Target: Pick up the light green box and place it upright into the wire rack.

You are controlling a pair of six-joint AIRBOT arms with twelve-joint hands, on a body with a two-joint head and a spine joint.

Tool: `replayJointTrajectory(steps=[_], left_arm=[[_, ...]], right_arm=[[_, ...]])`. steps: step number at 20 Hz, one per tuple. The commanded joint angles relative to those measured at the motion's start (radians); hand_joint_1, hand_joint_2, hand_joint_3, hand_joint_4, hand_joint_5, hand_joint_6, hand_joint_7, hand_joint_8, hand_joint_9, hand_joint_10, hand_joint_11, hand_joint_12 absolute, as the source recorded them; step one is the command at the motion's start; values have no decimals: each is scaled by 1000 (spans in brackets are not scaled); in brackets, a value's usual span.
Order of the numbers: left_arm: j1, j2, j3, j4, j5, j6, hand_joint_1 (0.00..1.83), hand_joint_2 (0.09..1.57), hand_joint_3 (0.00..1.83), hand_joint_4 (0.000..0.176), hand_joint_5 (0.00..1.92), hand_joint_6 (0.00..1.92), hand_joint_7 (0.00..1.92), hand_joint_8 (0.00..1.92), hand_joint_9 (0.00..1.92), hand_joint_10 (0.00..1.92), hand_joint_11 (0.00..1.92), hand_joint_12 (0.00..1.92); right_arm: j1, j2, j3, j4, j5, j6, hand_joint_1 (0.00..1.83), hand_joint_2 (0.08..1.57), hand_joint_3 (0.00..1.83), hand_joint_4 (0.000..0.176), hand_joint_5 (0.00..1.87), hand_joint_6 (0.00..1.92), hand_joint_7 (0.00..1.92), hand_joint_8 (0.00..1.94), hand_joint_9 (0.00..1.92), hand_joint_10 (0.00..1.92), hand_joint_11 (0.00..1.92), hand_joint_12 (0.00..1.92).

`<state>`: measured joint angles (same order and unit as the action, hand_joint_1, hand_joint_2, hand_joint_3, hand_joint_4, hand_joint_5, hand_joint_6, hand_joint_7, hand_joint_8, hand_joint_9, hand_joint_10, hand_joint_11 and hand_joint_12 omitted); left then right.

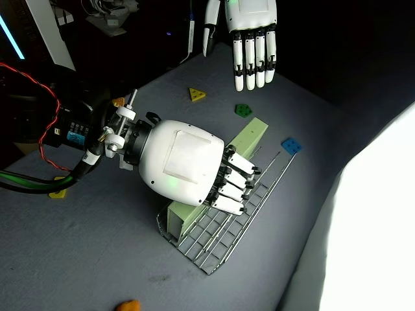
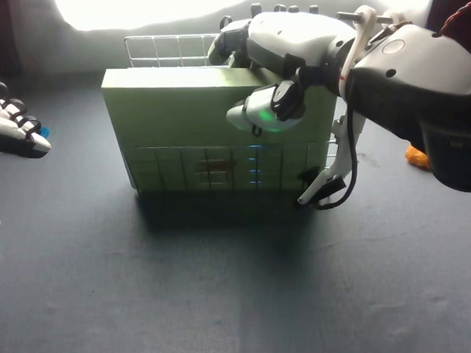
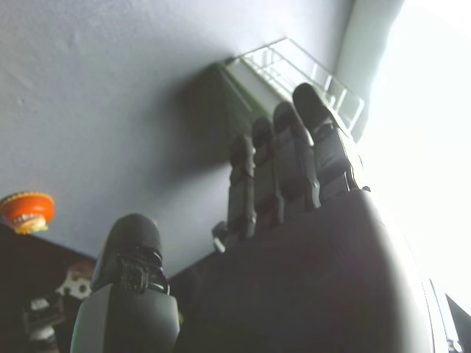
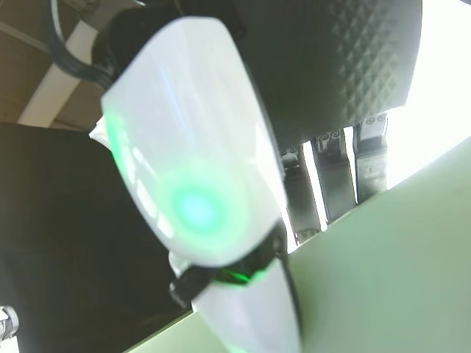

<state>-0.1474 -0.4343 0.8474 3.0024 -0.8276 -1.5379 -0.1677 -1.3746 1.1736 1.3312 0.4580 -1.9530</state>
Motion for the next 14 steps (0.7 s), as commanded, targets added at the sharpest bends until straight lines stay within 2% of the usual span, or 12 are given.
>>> replayJointTrajectory(steps=[1, 4, 5, 7, 9, 12, 14], left_arm=[[-11, -3, 0, 10, 83, 1, 144, 1263, 0, 0, 220, 3, 222, 4, 200, 4, 0, 690], [-12, -3, -1, 10, 83, 1, 154, 1258, 0, 0, 250, 11, 259, 11, 237, 15, 0, 755], [-13, -3, -2, 10, 83, 1, 99, 1264, 1, 10, 219, 3, 241, 3, 222, 5, 0, 718], [-13, -3, -5, 10, 83, 1, 89, 1264, 0, 14, 203, 2, 223, 4, 197, 7, 0, 645], [-14, -3, -6, 10, 83, 1, 88, 1264, 0, 15, 201, 2, 220, 4, 193, 8, 0, 627], [-19, -3, -5, 10, 83, 1, 141, 1255, 0, 4, 247, 11, 253, 7, 219, 11, 0, 658], [-19, -3, -6, 10, 83, 1, 111, 1259, 1, 9, 238, 5, 243, 2, 217, 8, 0, 674]], right_arm=[[8, 9, -5, -44, 33, 5, 1039, 1068, 0, 0, 276, 380, 472, 430, 350, 996, 111, 1678], [24, 24, -23, -43, 29, 3, 996, 1070, 0, 0, 248, 342, 453, 421, 351, 996, 100, 1681], [33, 33, -34, -43, 29, -1, 936, 1089, 2, 0, 309, 311, 472, 422, 330, 985, 78, 1689], [53, 57, -58, -43, 29, -6, 925, 1086, 0, 0, 344, 288, 501, 433, 333, 992, 66, 1705], [70, 76, -77, -42, 28, -26, 927, 1084, 0, 0, 351, 279, 507, 436, 334, 995, 65, 1707], [112, 124, -113, -41, 2, -48, 904, 1094, 3, 0, 381, 282, 510, 427, 333, 984, 69, 1677], [133, 172, -152, -91, 2, -51, 937, 1083, 0, 0, 355, 265, 493, 420, 346, 996, 85, 1680]])
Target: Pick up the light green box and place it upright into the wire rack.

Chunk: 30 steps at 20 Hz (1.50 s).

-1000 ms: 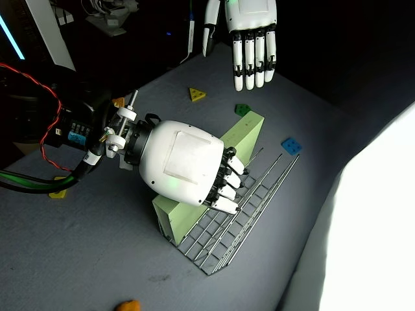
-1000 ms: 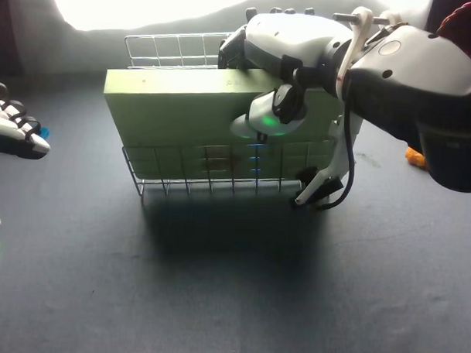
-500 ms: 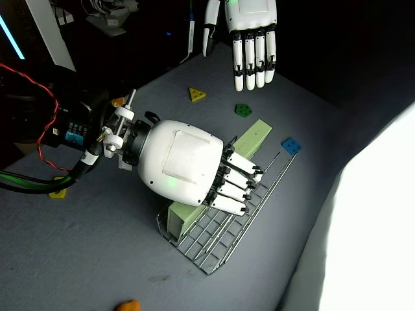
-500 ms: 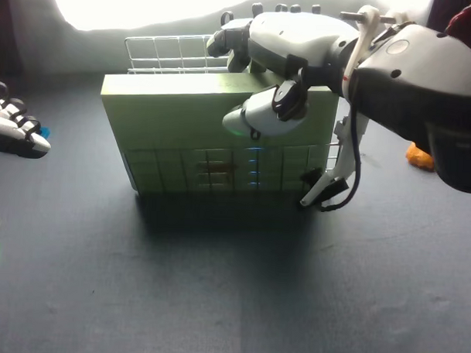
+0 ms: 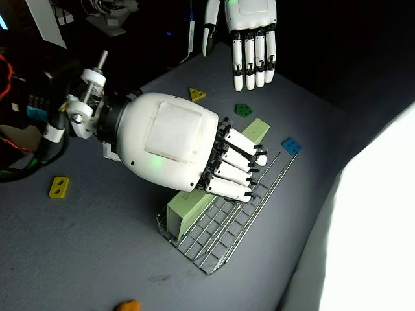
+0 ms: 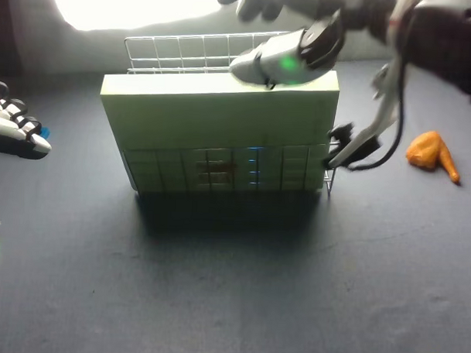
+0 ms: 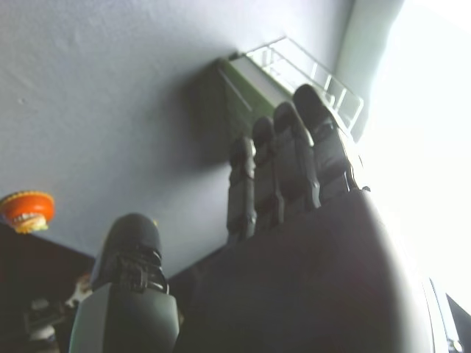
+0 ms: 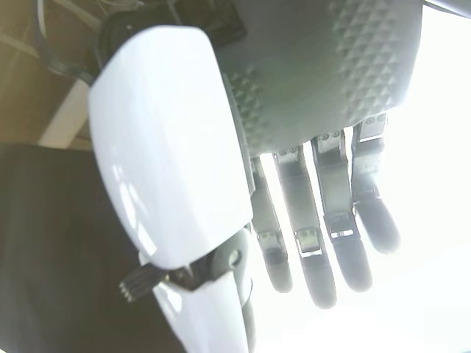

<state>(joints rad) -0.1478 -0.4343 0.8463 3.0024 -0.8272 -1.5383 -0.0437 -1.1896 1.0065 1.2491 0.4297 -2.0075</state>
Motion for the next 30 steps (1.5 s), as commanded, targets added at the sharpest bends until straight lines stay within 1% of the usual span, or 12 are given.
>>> replayJointTrajectory(steps=[1, 6, 8, 11, 14, 17, 18, 19, 20, 21, 22, 30], left_arm=[[-19, -3, -5, 10, 83, 2, 105, 1261, 1, 8, 254, 8, 268, 7, 236, 12, 0, 694], [-28, -7, 1, 10, 83, -11, 63, 1261, 1, 11, 258, 5, 256, 0, 224, 4, 0, 636], [-30, -8, -1, 10, 83, -11, 85, 1242, 0, 22, 291, 9, 328, 12, 342, 33, 0, 870], [-29, -8, 0, 10, 83, -18, 217, 1226, 0, 0, 787, 36, 896, 61, 824, 222, 298, 1315], [-29, -7, -9, 10, 83, -19, 241, 1238, 1, 0, 1150, 87, 1222, 261, 878, 950, 528, 1590], [-26, -6, -26, 10, 83, -19, 238, 1244, 1, 0, 1220, 157, 1173, 623, 879, 1126, 573, 1654], [-26, -6, -31, 10, 83, -19, 265, 1252, 1, 0, 981, 1411, 1015, 1520, 841, 1696, 633, 1868], [-26, -6, -33, 10, 83, -20, 247, 1267, 4, 0, 878, 1819, 953, 1814, 856, 1876, 669, 1910], [-26, -6, -33, 10, 83, -20, 234, 1277, 5, 0, 853, 1901, 934, 1898, 866, 1912, 697, 1919], [-26, -6, -31, 10, 83, -21, 227, 1284, 6, 0, 827, 1917, 940, 1916, 890, 1919, 732, 1921], [-26, -6, -28, 10, 83, -21, 237, 1289, 6, 0, 844, 1920, 968, 1920, 921, 1921, 768, 1921], [-26, -7, -6, 10, 83, -21, 250, 1305, 2, 0, 1086, 1921, 1158, 1921, 1139, 1921, 1047, 1921]], right_arm=[[8, 19, -21, -68, 48, 3, 932, 1091, 0, 0, 307, 246, 452, 446, 300, 1041, 55, 1711], [1, 220, -199, -248, 41, 2, 926, 1104, 1, 0, 392, 247, 493, 344, 312, 957, 14, 1718], [-1, 284, -240, -248, 29, 0, 679, 1139, 10, 0, 522, 273, 630, 317, 397, 939, 84, 1660], [14, 351, -281, -248, 28, -3, 308, 1241, 6, 0, 636, 1195, 732, 1152, 556, 1433, 386, 1810], [11, 409, -335, -248, 29, -30, 275, 1255, 2, 0, 721, 1804, 879, 1784, 798, 1909, 698, 1920], [-8, 453, -340, -224, 21, -54, 301, 1248, 0, 0, 867, 1920, 984, 1932, 963, 1921, 890, 1921], [-15, 468, -339, -224, 19, -66, 367, 1239, 0, 0, 1021, 1921, 1140, 1939, 1142, 1921, 1123, 1921], [-24, 479, -335, -224, 8, -68, 348, 1238, 0, 0, 1154, 1921, 1247, 1941, 1254, 1921, 1269, 1921], [-38, 489, -333, -224, 4, -67, 358, 1238, 0, 22, 1216, 1921, 1299, 1941, 1311, 1921, 1345, 1921], [-48, 495, -330, -224, -4, -66, 368, 1230, 0, 145, 1256, 1921, 1339, 1941, 1355, 1921, 1399, 1921], [-54, 499, -329, -224, -7, -65, 374, 1218, 0, 170, 1308, 1921, 1388, 1941, 1398, 1921, 1436, 1921], [-62, 506, -330, -224, -7, -69, 353, 1257, 8, 176, 1376, 1921, 1452, 1941, 1474, 1921, 1516, 1921]])
